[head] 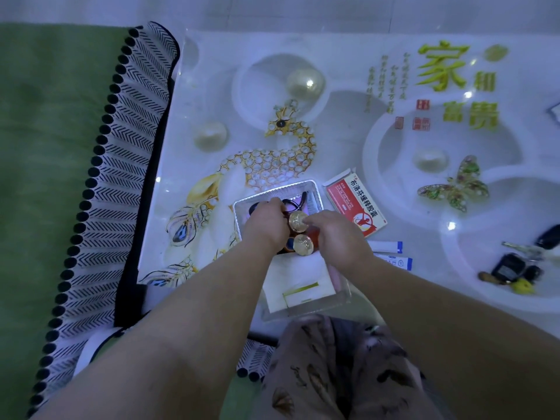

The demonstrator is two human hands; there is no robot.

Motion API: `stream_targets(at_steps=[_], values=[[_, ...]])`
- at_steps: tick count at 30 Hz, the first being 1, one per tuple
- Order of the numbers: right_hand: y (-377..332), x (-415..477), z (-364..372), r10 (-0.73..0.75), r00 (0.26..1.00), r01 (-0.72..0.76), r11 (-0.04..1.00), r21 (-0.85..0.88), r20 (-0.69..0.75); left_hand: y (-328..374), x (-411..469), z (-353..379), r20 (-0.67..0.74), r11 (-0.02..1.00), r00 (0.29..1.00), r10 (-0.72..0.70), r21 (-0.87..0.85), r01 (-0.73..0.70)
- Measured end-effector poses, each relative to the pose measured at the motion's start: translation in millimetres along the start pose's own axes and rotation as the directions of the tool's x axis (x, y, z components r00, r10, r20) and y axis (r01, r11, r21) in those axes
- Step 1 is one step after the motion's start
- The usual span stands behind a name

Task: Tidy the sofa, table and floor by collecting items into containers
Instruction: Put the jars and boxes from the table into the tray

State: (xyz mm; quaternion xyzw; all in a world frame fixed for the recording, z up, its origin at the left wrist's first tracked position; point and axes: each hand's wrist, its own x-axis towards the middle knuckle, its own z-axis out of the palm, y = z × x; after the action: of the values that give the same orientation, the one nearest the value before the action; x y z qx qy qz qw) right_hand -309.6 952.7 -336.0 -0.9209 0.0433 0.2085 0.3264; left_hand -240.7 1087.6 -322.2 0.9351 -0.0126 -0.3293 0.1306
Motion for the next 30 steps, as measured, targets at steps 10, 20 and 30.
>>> stream_targets(at_steps=[10,20,30], values=[[54,-37,-35,0.271,0.96,-0.274,0.961,-0.041,-0.066,47,-16,-17,-0.061,0.994,0.995,0.078,-0.073,-0.083],[120,-59,-56,0.359,0.931,-0.358,0.933,0.027,-0.07,122,-11,34,0.104,0.986,0.994,-0.029,-0.16,0.045],[175,-61,-48,0.32,0.947,-0.316,0.946,0.074,-0.044,155,26,104,0.181,0.882,0.92,-0.347,-0.272,0.386]])
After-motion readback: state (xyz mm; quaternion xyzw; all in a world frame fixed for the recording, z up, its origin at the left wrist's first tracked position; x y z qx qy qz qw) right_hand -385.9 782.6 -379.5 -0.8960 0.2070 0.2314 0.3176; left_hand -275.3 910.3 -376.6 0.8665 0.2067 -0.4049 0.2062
